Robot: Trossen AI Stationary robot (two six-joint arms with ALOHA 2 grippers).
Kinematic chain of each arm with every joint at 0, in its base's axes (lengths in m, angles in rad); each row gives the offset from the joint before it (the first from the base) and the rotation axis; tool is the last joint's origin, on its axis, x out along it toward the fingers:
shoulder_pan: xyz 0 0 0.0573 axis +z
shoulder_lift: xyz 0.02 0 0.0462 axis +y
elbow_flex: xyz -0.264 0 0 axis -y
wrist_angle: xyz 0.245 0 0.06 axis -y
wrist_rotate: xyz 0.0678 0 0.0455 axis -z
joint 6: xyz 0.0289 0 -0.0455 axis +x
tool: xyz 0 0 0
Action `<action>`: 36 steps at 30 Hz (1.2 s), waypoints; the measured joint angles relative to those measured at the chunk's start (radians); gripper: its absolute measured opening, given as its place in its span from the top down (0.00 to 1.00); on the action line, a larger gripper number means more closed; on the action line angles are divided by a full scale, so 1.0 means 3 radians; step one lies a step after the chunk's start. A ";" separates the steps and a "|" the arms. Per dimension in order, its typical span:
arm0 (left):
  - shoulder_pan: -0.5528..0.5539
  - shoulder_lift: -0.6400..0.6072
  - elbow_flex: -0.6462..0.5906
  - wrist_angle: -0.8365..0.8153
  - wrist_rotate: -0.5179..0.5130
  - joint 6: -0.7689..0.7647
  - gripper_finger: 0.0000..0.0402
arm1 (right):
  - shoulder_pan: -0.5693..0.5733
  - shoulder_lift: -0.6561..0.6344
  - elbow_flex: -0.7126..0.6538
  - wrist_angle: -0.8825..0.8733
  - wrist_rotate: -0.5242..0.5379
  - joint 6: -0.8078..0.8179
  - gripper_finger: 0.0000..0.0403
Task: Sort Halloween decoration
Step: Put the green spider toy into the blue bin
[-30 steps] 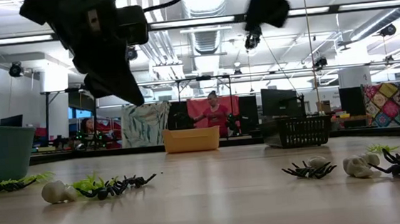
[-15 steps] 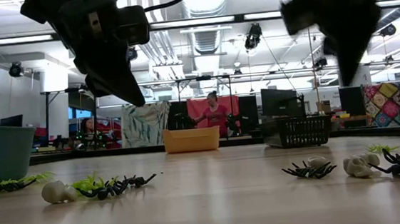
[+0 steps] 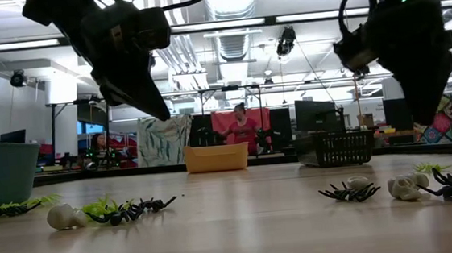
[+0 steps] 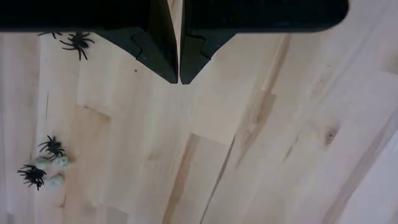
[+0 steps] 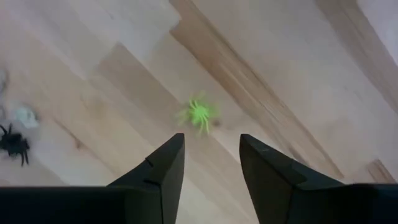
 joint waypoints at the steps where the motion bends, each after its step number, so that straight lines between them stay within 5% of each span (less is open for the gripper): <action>1: 0.0000 0.0000 0.0000 0.0002 -0.0002 0.0000 1.00 | 0.0000 0.0032 0.0001 0.0036 0.0015 -0.0001 0.63; 9: -0.0001 0.0000 -0.0001 0.0003 -0.0004 0.0023 1.00 | 0.0024 0.0395 0.0231 0.0022 -0.0003 -0.0463 0.66; 16: 0.0000 0.0000 -0.0003 0.0003 -0.0005 0.0048 1.00 | 0.0437 0.0648 0.0349 -0.0107 0.0029 -0.2149 0.68; 21: -0.0003 0.0000 -0.0003 0.0004 -0.0006 0.0057 1.00 | 0.0587 0.0736 0.0343 -0.0198 0.0458 -0.2186 0.67; 36: 0.0000 0.0000 -0.0004 0.0021 -0.0138 0.0125 1.00 | 0.0521 0.0768 0.0133 0.0185 0.0657 -0.2211 0.72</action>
